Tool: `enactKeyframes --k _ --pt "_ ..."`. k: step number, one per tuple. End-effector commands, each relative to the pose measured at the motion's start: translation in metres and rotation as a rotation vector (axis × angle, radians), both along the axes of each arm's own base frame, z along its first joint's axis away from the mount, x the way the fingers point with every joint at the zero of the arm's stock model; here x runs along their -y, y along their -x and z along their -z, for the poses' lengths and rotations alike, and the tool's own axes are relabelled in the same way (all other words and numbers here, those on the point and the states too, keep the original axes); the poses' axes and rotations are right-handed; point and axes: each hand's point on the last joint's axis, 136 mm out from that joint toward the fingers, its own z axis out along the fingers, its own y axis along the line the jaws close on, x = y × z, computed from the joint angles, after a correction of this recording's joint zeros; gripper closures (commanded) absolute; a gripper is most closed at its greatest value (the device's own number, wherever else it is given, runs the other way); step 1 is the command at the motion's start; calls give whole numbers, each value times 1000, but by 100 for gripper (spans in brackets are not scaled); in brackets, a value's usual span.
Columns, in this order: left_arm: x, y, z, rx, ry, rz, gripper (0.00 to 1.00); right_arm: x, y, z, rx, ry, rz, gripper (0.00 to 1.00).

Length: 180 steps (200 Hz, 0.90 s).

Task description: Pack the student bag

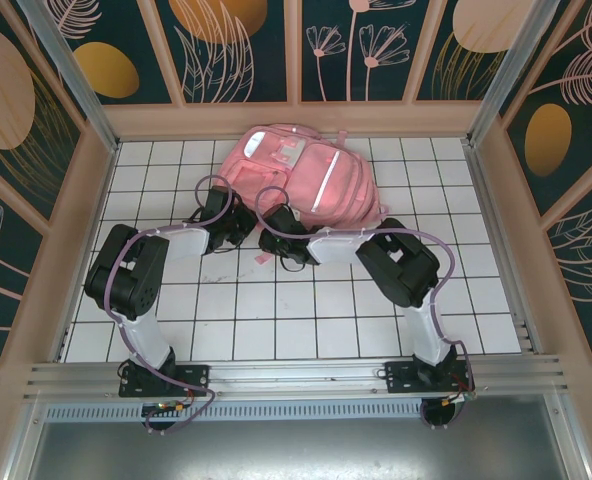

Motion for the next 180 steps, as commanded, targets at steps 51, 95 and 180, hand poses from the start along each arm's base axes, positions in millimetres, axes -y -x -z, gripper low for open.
enactKeyframes --k 51,95,180 --pt "7 -5 -5 16 10 17 100 28 -10 15 -33 97 119 100" --pt "-5 -9 -7 17 -42 5 100 48 3 2 -25 198 130 100" --pt "-58 -7 2 -10 -150 -60 100 145 58 2 -71 377 211 100"
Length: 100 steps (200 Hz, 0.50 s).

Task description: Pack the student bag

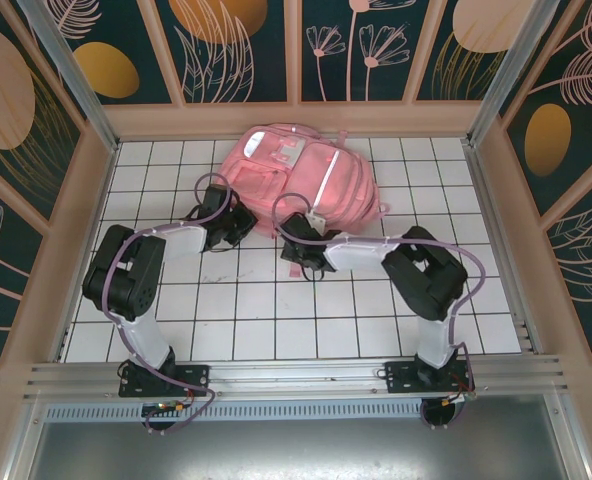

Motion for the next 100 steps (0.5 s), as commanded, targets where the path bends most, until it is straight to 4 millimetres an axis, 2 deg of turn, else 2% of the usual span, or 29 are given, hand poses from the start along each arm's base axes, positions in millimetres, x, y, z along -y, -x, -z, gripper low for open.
enactKeyframes --k 1,28,55,62,63,74,93,100 --pt "-48 -8 4 7 -119 -101 100 59 25 7 -54 161 78 100" --pt "-68 -13 7 0 -152 -114 100 94 38 5 -64 197 115 100" --pt "-77 -22 1 17 -177 -103 100 113 48 3 -62 213 123 100" --pt "-80 -19 6 2 -201 -95 100 117 49 3 -61 215 127 100" --pt "-80 -24 1 15 -200 -96 100 117 50 3 -61 215 127 100" --pt "-81 -32 -4 27 -219 -88 100 117 50 0 -51 206 117 100" --pt "-79 -37 -7 28 -217 -56 100 101 46 -9 -18 153 55 100" --pt "-74 -37 -9 28 -197 -40 90 92 44 -12 -4 130 23 100"
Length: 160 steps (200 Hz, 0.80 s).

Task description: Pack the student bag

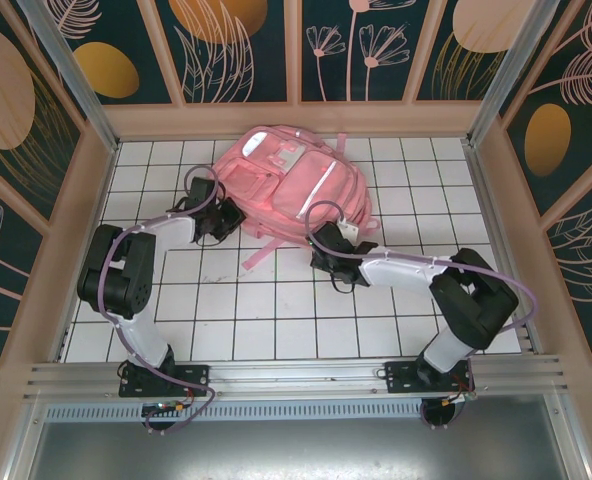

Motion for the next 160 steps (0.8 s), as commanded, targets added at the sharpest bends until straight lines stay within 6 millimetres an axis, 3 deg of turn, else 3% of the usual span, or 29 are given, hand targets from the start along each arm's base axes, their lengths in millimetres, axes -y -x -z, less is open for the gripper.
enactKeyframes --k 1,15,30,40,48,51,65,111,137,160 --pt "-42 -28 -4 53 -123 -87 88 20 17 10 -41 94 -41 100" --pt "-34 -23 -9 53 -67 -71 56 5 15 4 -19 60 -92 100" --pt "-28 -12 -15 45 -12 -72 41 -7 14 -2 -3 33 -126 100" --pt "-23 -6 -20 45 29 -72 40 -15 13 -6 10 16 -147 100" --pt "-20 8 -9 6 51 -72 40 -21 13 -9 17 0 -163 100" --pt "-17 11 -17 20 66 -70 40 -23 13 -11 20 -6 -168 100" --pt "-4 29 -17 2 110 -57 41 -31 12 -15 28 -25 -188 100" --pt "76 81 -22 -33 208 64 50 -51 11 -26 56 -67 -235 100" --pt "106 90 -30 -7 245 89 45 -62 17 -31 61 -92 -266 100" --pt "127 87 -39 32 254 107 31 -68 22 -29 56 -96 -287 100"
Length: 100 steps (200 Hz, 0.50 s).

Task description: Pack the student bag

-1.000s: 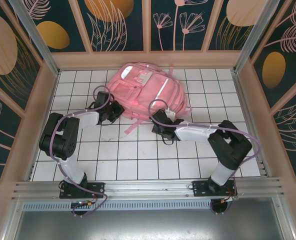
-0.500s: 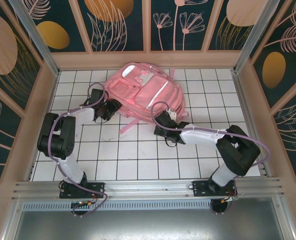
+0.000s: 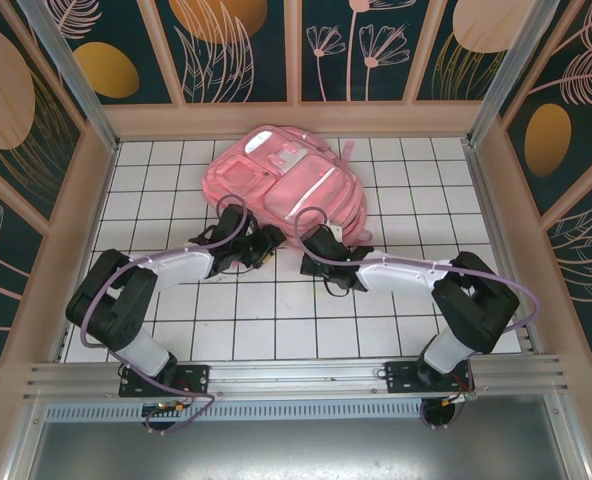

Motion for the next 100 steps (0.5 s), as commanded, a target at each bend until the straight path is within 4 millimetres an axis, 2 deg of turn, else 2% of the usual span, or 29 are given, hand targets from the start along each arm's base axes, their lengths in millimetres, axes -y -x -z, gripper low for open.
enactKeyframes --k 1,26,47,51,60,73,85,100 --pt "20 -14 -22 69 63 -35 31 -25 4 -18 27 -66 -67 100" --pt "38 -15 -22 86 71 -21 29 -27 6 -18 24 -73 -73 100" --pt "49 -16 -17 75 104 -28 35 -28 5 -20 27 -77 -78 100" --pt "51 -16 -6 57 97 -27 37 -29 5 -20 28 -77 -79 100" --pt "55 -17 -2 51 105 -28 49 -29 5 -21 29 -76 -79 100" --pt "57 -17 0 44 100 -31 77 -29 4 -22 31 -72 -77 100" --pt "52 -18 3 37 71 -47 100 -26 4 -21 31 -58 -71 100" --pt "41 -17 4 36 4 -68 100 -18 4 -20 36 -27 -58 100"
